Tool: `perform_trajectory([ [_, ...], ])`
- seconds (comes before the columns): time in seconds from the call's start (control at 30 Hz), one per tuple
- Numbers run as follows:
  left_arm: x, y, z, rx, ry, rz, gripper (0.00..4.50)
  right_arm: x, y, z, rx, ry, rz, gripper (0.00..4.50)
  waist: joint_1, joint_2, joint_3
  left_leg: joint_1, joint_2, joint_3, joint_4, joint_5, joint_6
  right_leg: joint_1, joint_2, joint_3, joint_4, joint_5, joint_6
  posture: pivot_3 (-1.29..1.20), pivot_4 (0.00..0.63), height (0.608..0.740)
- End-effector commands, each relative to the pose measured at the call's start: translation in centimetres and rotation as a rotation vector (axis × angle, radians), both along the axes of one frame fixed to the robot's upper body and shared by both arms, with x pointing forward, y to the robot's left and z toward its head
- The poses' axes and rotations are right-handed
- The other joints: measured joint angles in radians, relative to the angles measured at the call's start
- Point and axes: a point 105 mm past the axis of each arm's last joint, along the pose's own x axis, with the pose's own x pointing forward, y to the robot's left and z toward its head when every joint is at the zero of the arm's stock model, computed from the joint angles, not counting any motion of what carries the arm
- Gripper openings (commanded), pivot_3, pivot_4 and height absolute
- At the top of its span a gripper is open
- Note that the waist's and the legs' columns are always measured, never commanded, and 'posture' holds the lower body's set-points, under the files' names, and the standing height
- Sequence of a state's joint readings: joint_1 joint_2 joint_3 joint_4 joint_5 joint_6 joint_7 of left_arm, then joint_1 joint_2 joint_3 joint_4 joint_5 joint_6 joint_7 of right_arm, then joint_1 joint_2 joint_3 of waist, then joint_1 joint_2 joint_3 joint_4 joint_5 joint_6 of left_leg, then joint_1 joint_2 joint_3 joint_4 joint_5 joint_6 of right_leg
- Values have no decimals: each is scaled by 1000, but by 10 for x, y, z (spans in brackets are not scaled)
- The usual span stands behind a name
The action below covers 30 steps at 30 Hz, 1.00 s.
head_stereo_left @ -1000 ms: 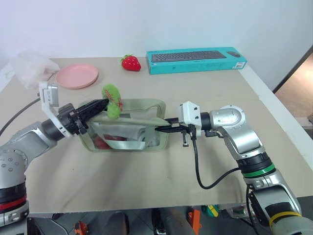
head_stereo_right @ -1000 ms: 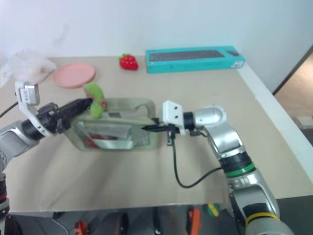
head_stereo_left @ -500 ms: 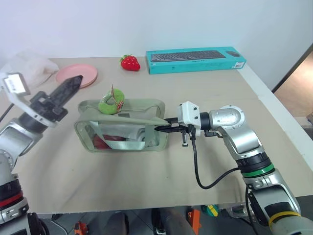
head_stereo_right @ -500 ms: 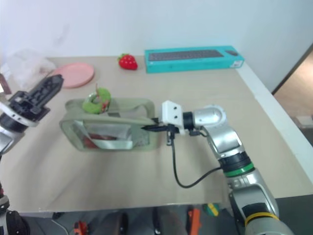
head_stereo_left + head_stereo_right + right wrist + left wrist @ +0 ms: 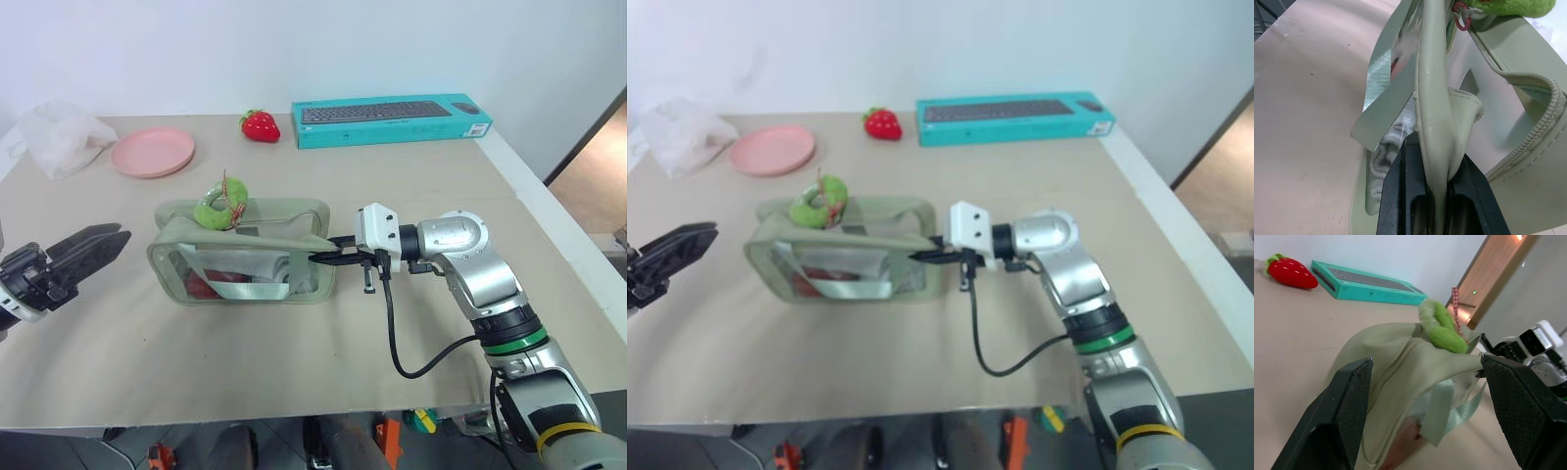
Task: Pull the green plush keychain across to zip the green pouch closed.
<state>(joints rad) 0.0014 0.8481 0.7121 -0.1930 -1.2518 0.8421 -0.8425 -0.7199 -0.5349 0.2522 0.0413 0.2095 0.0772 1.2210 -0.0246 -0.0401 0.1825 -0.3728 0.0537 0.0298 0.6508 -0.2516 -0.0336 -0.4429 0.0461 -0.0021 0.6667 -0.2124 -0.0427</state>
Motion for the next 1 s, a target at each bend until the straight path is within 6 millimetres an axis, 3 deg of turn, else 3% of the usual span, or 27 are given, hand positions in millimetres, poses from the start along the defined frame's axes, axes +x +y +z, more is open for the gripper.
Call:
perform_trajectory([
  [0.03, 3, -4, -2, -13, -13, -10, 3650, -3, 3, 8, 3, -39, 16, 0, 0, 0, 0, 0, 0, 0, 0, 0, 0, 0, 0, 0, 0, 0, 0, 0, 150, 740],
  [0.1, 5, -10, -10, -20, 18, -41, 3650, -3, 2, 8, 3, -38, 11, 0, 0, 0, 0, 0, 0, 0, 0, 0, 0, 0, 0, 0, 0, 0, 0, 0, 150, 740],
  [0.13, 6, -13, -15, -16, 38, -54, 3408, -3, 1, 8, 2, -39, 8, 0, 0, 0, 0, 0, 0, 0, 0, 0, 0, 0, 0, 0, 0, 0, 0, 0, 150, 740],
  [0.27, 5, -23, -25, 7, 68, -107, 2212, -3, 0, 8, 1, -38, 2, 0, 0, 0, 0, 0, 0, 0, 0, 0, 0, 0, 0, 0, 0, 0, 0, 0, 150, 740],
  [0.47, 8, -26, -24, -9, 61, -121, 109, -4, -1, 7, 1, -38, -2, 0, 0, 0, 0, 0, 0, 0, 0, 0, 0, 0, 0, 0, 0, 0, 0, 0, 150, 740],
  [0.67, 10, -28, -24, 15, 50, -111, 49, -4, -2, 8, 5, -19, -6, 0, 0, 0, 0, 0, 0, 0, 0, 0, 0, 0, 0, 0, 0, 0, 0, 0, 150, 740],
  [0.73, 11, -29, -26, 26, 47, -109, 0, -4, -2, 11, 22, 17, -10, 771, 1, 0, 0, 0, 0, 0, 0, 0, 0, 0, 0, 0, 0, 0, 0, 0, 150, 740],
  [0.9, 10, -35, -27, 39, 43, -127, 0, -11, -7, 28, 74, 83, 5, 2198, 3, 0, 0, -1, 0, 0, 0, 0, 0, 0, 0, 0, 0, 0, 0, 0, 150, 740],
  [1.0, 9, -38, -31, 54, 47, -138, 0, -13, -14, 32, 86, 136, -12, 3454, 5, 0, 0, -1, -1, 0, 0, 0, 0, 0, -1, 0, -1, 0, 0, 0, 150, 740],
])
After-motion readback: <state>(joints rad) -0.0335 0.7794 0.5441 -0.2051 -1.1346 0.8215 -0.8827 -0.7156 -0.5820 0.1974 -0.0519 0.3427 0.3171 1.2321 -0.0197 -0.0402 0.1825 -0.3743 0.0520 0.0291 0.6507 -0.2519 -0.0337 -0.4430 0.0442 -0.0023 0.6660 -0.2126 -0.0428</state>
